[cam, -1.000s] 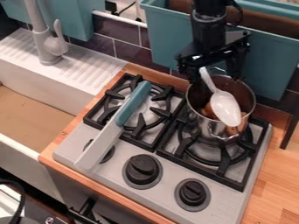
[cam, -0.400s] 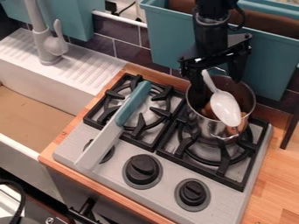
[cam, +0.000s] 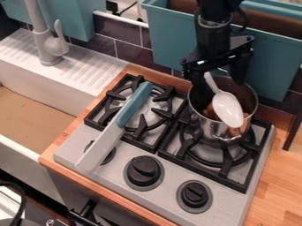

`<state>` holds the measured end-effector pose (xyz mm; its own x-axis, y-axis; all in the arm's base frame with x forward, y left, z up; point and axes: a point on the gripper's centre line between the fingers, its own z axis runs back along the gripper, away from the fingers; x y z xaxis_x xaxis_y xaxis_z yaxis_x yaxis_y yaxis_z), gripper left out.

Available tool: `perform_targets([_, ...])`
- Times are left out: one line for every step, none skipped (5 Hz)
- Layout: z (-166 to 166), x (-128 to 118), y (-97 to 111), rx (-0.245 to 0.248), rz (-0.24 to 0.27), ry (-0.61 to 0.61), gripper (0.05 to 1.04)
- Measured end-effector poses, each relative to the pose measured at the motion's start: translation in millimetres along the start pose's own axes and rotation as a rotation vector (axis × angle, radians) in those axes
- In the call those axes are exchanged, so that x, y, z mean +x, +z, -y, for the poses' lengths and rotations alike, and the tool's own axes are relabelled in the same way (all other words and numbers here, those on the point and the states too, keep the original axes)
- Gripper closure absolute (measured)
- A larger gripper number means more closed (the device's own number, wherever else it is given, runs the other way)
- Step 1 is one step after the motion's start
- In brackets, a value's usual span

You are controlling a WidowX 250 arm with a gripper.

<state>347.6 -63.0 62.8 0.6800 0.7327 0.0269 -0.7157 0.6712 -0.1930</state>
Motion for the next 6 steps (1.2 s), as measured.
perform_targets([1.2, 0.3, 0.0, -0.006, 0.004, 0.003, 0.087])
perform_targets([3.7, -1.0, -0.3, -0.011, 0.012, 0.004, 0.087])
perform_targets([2.4, -3.7, -3.2, -0.001, 0.022, -0.011, 0.087])
perform_targets([1.1, -4.0, -4.1, 0.004, 0.025, -0.003, 0.118])
perform_targets([-1.6, -6.2, -6.2, 0.013, 0.019, -0.015, 0.365])
perform_targets([0.8, -7.7, -6.5, 0.015, 0.036, -0.016, 0.638])
